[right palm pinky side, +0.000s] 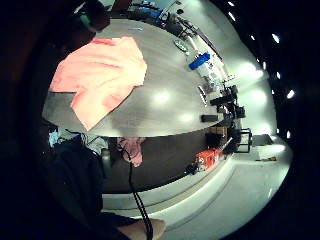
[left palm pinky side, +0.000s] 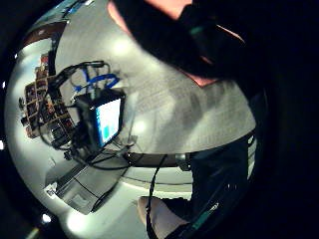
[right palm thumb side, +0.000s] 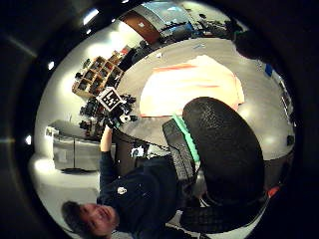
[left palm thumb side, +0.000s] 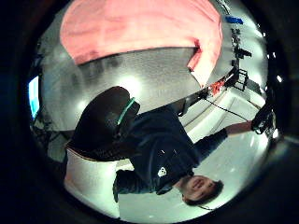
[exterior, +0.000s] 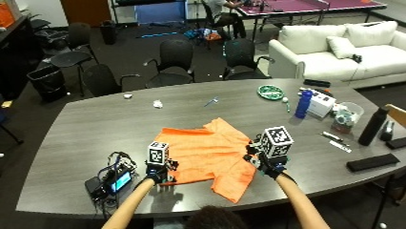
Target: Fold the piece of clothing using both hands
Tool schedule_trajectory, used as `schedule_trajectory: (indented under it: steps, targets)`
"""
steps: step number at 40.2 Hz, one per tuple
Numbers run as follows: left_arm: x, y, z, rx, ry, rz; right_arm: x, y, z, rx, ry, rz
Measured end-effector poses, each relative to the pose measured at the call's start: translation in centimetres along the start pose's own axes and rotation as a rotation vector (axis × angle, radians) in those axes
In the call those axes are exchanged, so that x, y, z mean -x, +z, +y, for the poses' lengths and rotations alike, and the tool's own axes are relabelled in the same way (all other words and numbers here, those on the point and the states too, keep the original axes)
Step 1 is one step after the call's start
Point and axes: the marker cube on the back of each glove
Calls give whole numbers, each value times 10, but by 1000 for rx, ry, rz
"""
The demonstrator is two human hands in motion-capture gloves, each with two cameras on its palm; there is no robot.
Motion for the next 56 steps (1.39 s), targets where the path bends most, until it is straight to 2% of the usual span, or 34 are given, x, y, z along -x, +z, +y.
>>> schedule_trajectory:
  steps: [3, 6, 13, 16, 20, 23, 34, 38, 42, 49, 56]
  targets:
    - [-4, -3, 3, -96, 50, 8, -5, 6, -1, 11, 2, 4]
    - [-5, -2, 7, -90, 41, 6, -7, 8, 1, 25, 11, 11]
    - [-1, 12, -25, -87, 4, -7, -14, 18, 2, 55, 34, 7]
    - [-1, 16, -29, -69, 0, -7, -17, 22, 1, 62, 36, 9]
    - [1, 22, -30, -52, -68, -30, -18, 24, 0, 68, 48, 27]
    - [2, 22, -33, -104, -88, -49, -19, 25, 0, 70, 49, 42]
    - [-2, 10, -51, -340, -72, -186, -20, 40, -5, 95, 48, 44]
    - [-5, 8, -55, -382, -52, -162, -20, 45, -5, 103, 43, 96]
    - [-1, 2, -54, -373, -83, -122, -22, 52, -8, 123, 33, 122]
    - [-1, -14, -40, -358, -39, -77, -17, 59, -13, 184, 14, 93]
    - [-3, -32, -30, -403, -51, -74, -17, 94, -32, 287, -22, 117]
